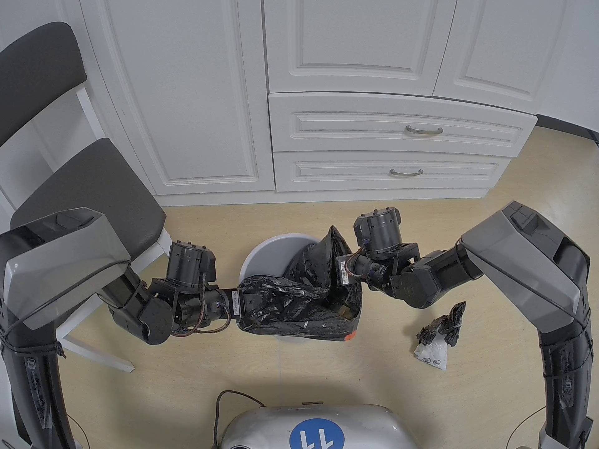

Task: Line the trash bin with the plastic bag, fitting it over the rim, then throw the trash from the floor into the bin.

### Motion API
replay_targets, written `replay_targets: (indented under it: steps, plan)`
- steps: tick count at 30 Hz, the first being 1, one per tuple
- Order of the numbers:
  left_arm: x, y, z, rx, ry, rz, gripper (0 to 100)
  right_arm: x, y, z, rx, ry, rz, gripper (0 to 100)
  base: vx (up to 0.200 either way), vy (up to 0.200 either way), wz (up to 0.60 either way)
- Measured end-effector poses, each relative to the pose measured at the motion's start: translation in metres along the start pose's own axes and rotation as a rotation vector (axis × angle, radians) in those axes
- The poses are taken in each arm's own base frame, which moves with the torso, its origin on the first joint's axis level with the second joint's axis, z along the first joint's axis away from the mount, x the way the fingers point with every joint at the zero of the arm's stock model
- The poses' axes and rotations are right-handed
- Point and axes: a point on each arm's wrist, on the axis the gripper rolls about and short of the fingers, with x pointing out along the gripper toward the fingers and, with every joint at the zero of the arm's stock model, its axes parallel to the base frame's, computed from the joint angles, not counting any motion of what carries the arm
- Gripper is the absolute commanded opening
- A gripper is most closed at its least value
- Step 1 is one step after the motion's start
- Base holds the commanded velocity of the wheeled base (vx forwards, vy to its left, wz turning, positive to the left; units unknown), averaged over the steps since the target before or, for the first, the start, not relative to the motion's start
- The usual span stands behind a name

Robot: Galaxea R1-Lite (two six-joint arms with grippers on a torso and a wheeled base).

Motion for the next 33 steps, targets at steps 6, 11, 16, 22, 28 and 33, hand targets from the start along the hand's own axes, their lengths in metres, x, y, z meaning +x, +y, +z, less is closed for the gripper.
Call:
replay_targets:
  steps: [6, 11, 16, 22, 28, 33]
  plan:
    - [0.003, 0.001, -0.002, -0.001, 0.010, 0.005, 100, -0.013, -0.005, -0.004, 0.043, 0.023, -0.015, 0, 0.000, 0.000, 0.00]
    - [0.007, 0.006, -0.002, -0.003, 0.013, 0.018, 100, -0.031, -0.010, -0.018, 0.068, 0.062, -0.082, 0, 0.000, 0.000, 0.00]
    - [0.010, 0.017, 0.000, 0.005, 0.023, 0.050, 100, -0.052, -0.010, -0.036, 0.080, 0.082, -0.142, 0, 0.000, 0.000, 0.00]
    - [0.013, 0.032, 0.010, -0.008, 0.007, 0.084, 100, -0.078, -0.002, -0.061, 0.056, 0.092, -0.189, 0, 0.000, 0.000, 0.00]
    - [0.011, 0.044, 0.019, -0.022, -0.024, 0.126, 100, -0.096, 0.013, -0.084, 0.046, 0.116, -0.174, 0, 0.000, 0.000, 0.00]
    - [0.011, 0.047, 0.022, -0.026, -0.036, 0.134, 100, -0.104, 0.019, -0.100, 0.015, 0.155, -0.161, 0, 0.000, 0.000, 0.00]
